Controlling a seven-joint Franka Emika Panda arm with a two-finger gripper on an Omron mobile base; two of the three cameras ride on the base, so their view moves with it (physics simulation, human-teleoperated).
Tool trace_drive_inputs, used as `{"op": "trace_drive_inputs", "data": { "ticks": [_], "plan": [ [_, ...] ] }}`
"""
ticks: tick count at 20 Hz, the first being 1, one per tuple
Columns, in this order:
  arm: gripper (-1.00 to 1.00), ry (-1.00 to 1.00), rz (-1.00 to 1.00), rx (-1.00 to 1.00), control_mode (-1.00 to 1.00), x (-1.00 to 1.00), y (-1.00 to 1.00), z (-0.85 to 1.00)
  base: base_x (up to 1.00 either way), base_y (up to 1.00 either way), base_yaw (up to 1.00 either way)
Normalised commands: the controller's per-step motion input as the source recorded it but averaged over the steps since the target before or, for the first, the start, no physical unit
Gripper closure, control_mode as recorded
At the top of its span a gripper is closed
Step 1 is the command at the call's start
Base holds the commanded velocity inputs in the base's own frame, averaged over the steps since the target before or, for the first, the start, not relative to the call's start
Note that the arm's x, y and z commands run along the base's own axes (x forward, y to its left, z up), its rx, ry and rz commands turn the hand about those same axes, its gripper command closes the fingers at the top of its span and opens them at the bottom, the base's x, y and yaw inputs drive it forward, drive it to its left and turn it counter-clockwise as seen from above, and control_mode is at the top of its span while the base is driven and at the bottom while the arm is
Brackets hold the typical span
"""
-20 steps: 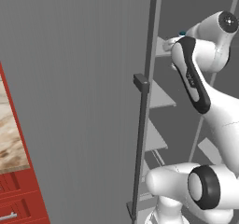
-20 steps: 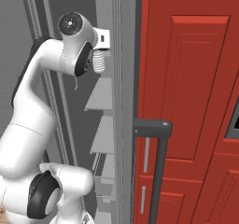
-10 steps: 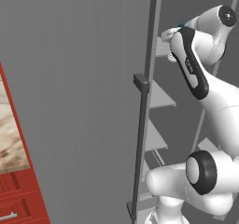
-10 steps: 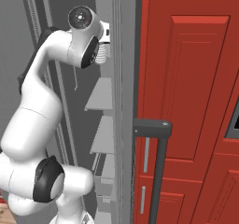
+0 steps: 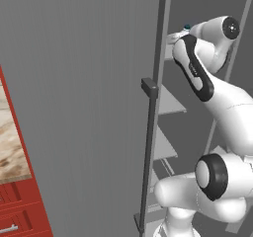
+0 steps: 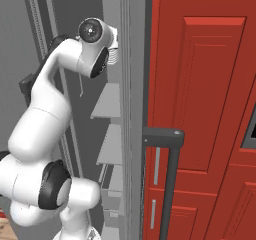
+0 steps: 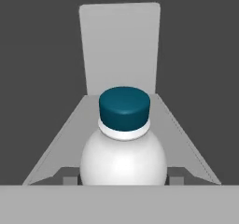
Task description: Take the bottled waters from the counter and place them in the freezer to freeze. Close the freezer door after placing the bottles.
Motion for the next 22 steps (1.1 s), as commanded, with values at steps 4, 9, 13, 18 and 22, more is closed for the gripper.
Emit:
{"op": "trace_drive_inputs", "data": {
  "ticks": [4, 9, 13, 18, 22],
  "plan": [
    [1.00, 0.14, 0.00, 0.00, -1.00, 0.42, 0.00, 0.01, 0.00, 0.00, 0.00],
    [1.00, 0.10, 0.00, 0.00, -1.00, 0.39, 0.00, 0.00, 0.00, 0.00, 0.00],
    [1.00, 0.00, 0.00, 0.00, -1.00, 0.28, 0.00, 0.00, 0.00, 0.00, 0.00],
    [1.00, -0.01, 0.00, 0.00, -1.00, 0.23, 0.00, 0.00, 0.00, 0.00, 0.00],
    [1.00, 0.00, 0.00, 0.00, -1.00, 0.32, 0.00, 0.00, 0.00, 0.00, 0.00]
  ]
}}
